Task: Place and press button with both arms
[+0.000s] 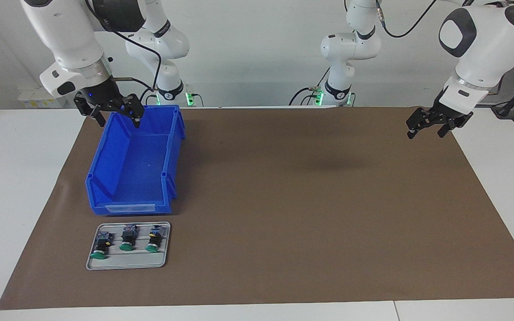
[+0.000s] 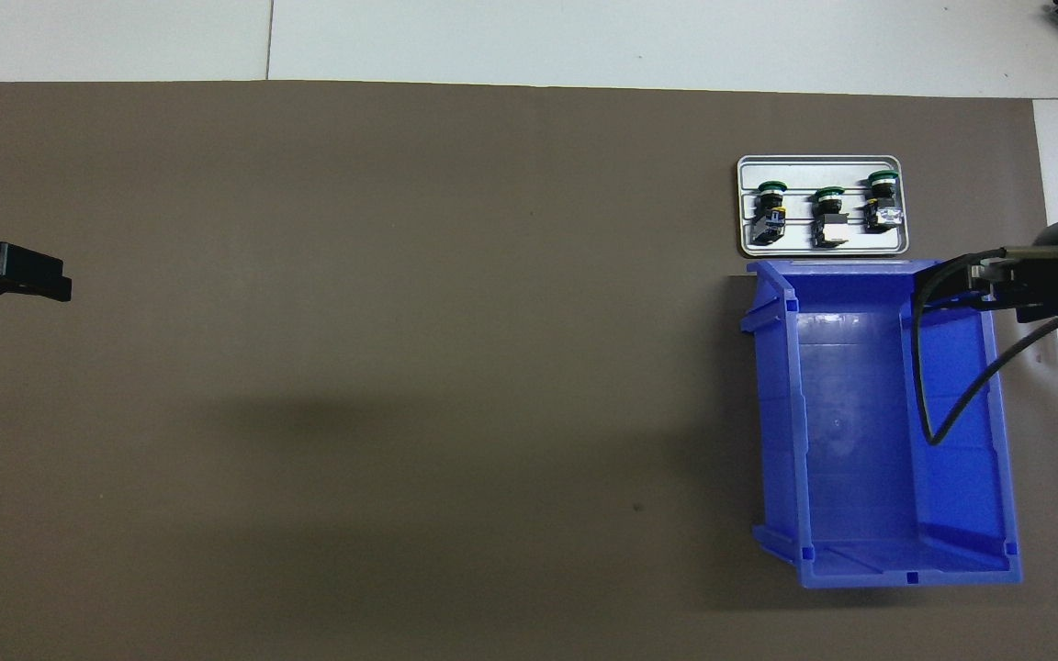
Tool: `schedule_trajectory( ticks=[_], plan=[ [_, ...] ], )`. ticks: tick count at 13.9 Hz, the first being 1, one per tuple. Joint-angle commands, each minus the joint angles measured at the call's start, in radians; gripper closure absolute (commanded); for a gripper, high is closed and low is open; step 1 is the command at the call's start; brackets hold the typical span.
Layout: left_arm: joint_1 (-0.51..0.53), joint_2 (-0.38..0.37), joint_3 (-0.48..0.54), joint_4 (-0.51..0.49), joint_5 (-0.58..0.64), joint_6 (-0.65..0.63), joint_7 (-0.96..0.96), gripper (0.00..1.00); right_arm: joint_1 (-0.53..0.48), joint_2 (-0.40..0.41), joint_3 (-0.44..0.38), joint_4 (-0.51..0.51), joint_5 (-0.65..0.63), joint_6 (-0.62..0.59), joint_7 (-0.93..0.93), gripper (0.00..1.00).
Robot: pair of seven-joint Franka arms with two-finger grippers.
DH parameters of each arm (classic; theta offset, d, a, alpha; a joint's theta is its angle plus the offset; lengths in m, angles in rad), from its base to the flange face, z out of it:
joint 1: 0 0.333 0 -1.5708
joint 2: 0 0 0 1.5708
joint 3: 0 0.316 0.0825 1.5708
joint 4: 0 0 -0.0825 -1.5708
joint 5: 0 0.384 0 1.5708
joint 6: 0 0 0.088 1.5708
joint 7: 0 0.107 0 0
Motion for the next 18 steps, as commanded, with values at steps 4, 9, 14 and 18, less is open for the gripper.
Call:
schedule_trajectory(
  ticks=[4,9,14,18],
  plan=[
    [0.003,-0.027,-0.003,-0.030,0.018,0.007,-0.014,0.00,-0.005,-0.030,-0.003,-0.032,0.004,-0.001,-0.024,0.00],
    [0.003,-0.027,-0.003,-0.030,0.018,0.007,-0.014,0.00,-0.008,-0.026,-0.003,-0.041,0.004,0.066,-0.089,0.05],
    [0.003,-0.027,-0.003,-0.030,0.018,0.007,-0.014,0.00,-0.027,0.039,-0.003,-0.038,0.004,0.158,-0.087,0.05],
    [0.003,-0.027,-0.003,-0.030,0.018,0.007,-0.014,0.00,-0.029,0.157,-0.003,-0.035,0.002,0.342,-0.083,0.05]
  ],
)
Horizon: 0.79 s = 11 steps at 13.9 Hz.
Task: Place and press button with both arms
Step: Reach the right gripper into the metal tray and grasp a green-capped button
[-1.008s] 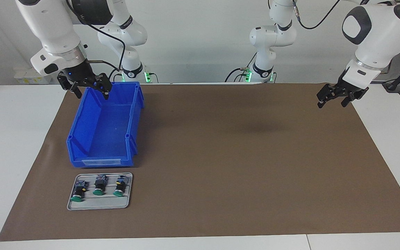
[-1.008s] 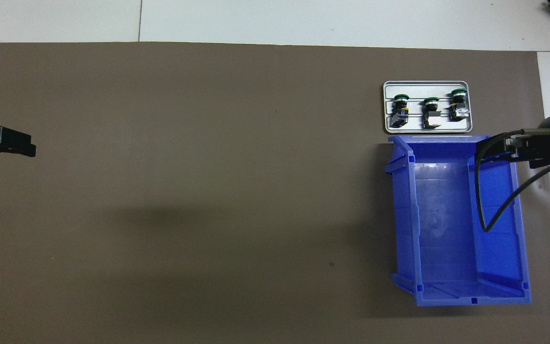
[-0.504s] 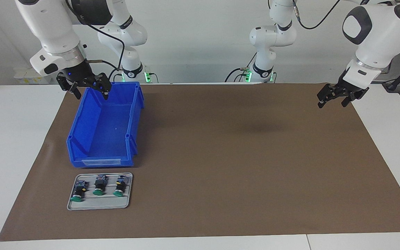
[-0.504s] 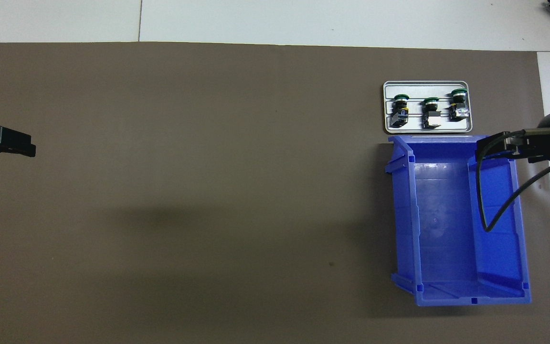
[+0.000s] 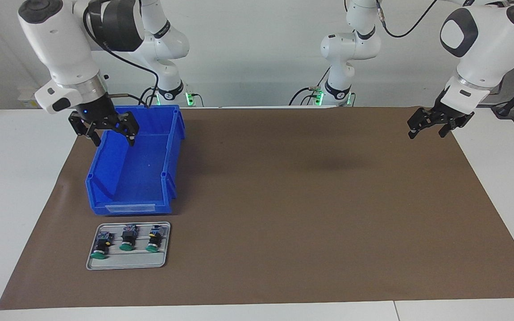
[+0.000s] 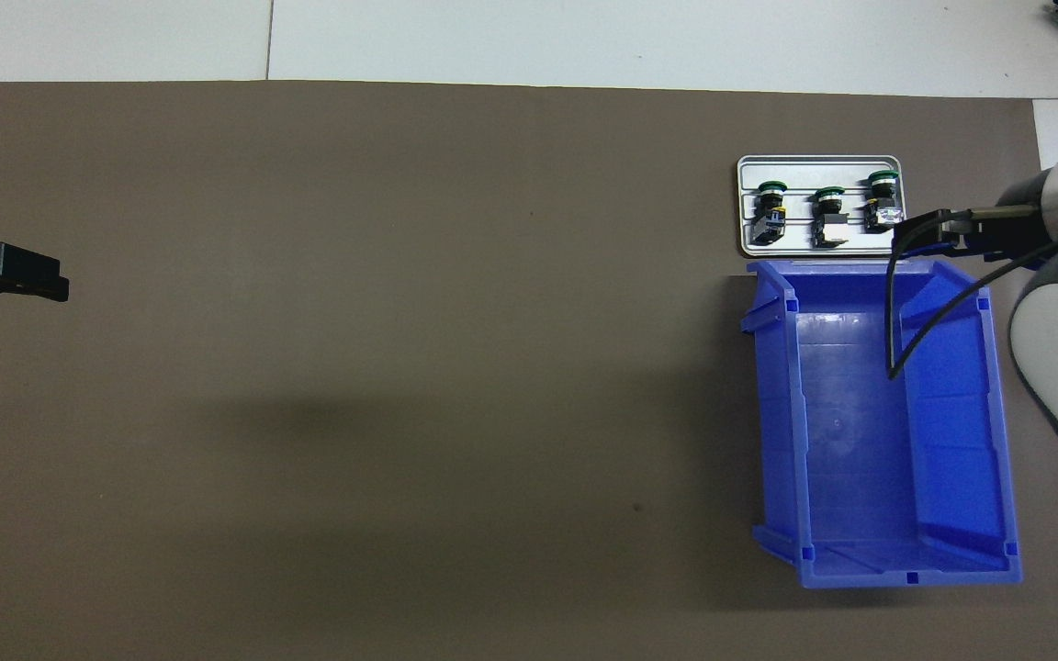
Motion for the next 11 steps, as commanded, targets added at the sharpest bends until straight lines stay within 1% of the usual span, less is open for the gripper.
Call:
schedule_trajectory(
  ticks=[1,2,5,7,10,11],
  plan=[
    [0.002,-0.027,-0.004,-0.030,0.018,0.007,-0.014,0.00,-0.012,0.077,0.001,0.010,0.003,0.096,-0.015,0.05],
    [0.002,-0.027,-0.004,-0.030,0.018,0.007,-0.014,0.00,-0.012,0.097,0.001,0.012,0.004,0.118,-0.015,0.05],
    [0.002,-0.027,-0.004,-0.030,0.018,0.007,-0.014,0.00,-0.015,0.195,0.001,0.021,0.008,0.222,-0.013,0.05],
    [0.002,-0.027,-0.004,-0.030,0.018,0.007,-0.014,0.00,-0.046,0.265,0.001,0.033,0.005,0.276,-0.015,0.05],
    [0.002,-0.027,-0.004,-0.030,0.018,0.007,-0.014,0.00,-0.055,0.336,0.001,0.050,0.004,0.339,-0.013,0.06],
    [0.002,-0.027,-0.004,-0.030,0.018,0.007,-0.014,0.00,-0.064,0.371,0.001,0.053,0.004,0.363,-0.016,0.06]
  ],
)
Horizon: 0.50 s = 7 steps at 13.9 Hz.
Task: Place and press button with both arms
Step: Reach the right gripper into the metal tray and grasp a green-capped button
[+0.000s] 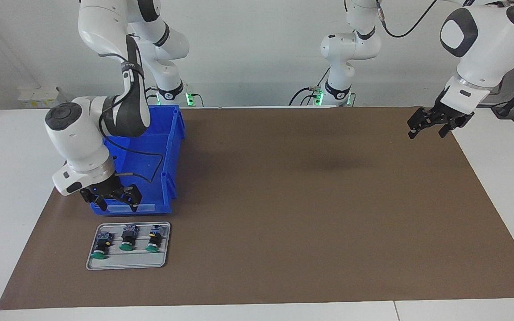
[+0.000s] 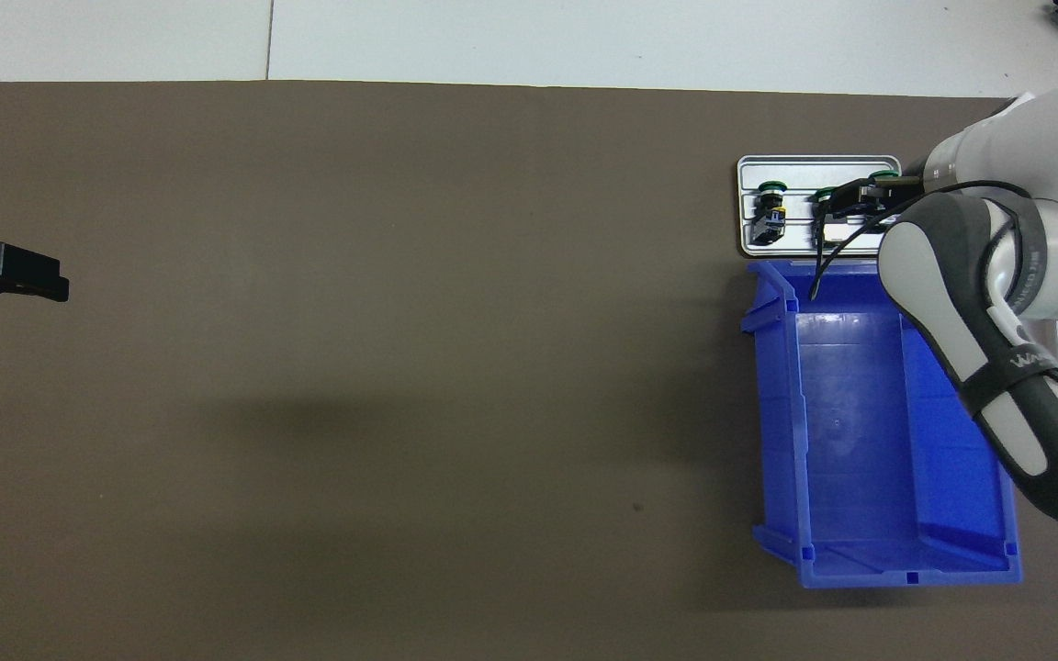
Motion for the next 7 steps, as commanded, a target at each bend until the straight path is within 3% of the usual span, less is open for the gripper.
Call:
schedule_trajectory(
  ticks=[1,7],
  plan=[
    [0.002,-0.027,-0.004,-0.030,0.018,0.007,-0.014,0.00,-0.036,0.091,0.007,0.058,0.000,0.041,-0.017,0.06],
    [0.002,-0.027,-0.004,-0.030,0.018,0.007,-0.014,0.00,-0.038,0.198,0.013,0.103,-0.004,0.106,-0.036,0.06]
  ],
)
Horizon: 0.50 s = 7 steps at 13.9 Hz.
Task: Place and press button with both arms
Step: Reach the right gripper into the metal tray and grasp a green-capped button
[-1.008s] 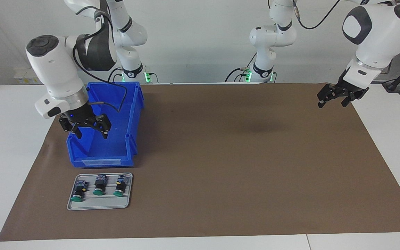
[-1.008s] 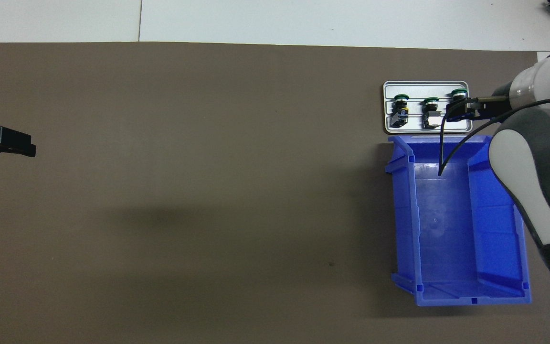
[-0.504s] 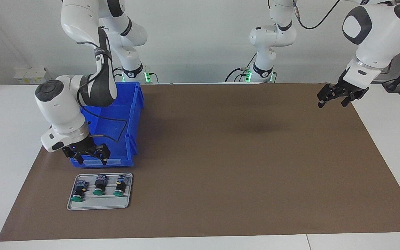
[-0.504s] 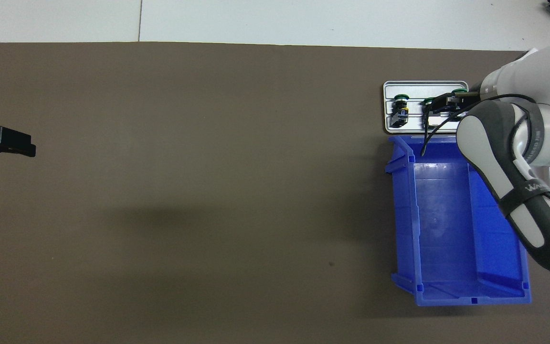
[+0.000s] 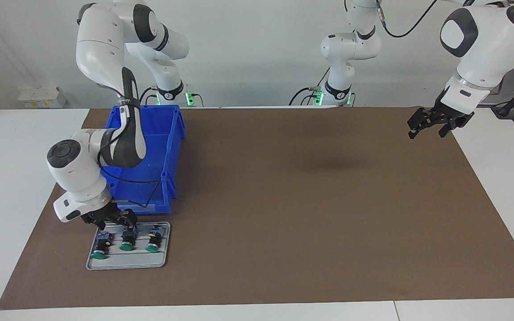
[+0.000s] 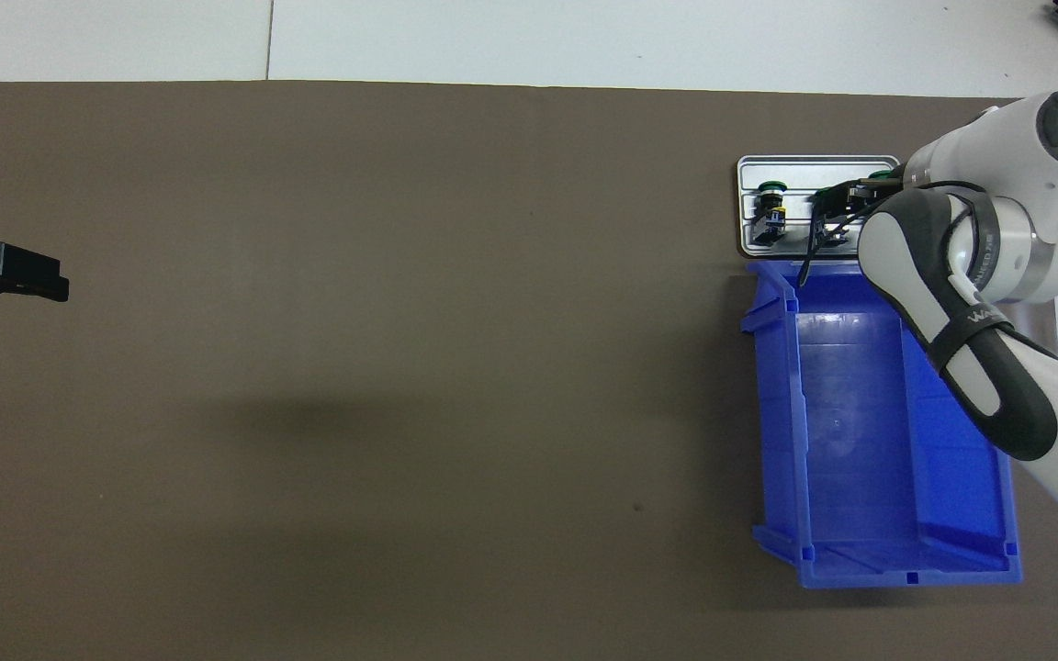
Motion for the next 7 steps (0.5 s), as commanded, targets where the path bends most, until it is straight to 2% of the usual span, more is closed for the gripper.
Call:
schedule_trajectory(
  ticks=[1,5,7],
  plan=[
    [0.002,-0.027,-0.004,-0.030,0.018,0.007,-0.013,0.00,0.001,0.040,0.015,0.033,0.000,0.024,-0.027,0.06],
    [0.002,-0.027,-0.004,-0.030,0.018,0.007,-0.013,0.00,0.005,0.051,0.016,0.006,0.005,0.057,-0.047,0.10],
    [0.002,-0.027,-0.004,-0.030,0.018,0.007,-0.013,0.00,0.007,0.049,0.016,0.001,0.005,0.051,-0.047,0.20]
  ],
)
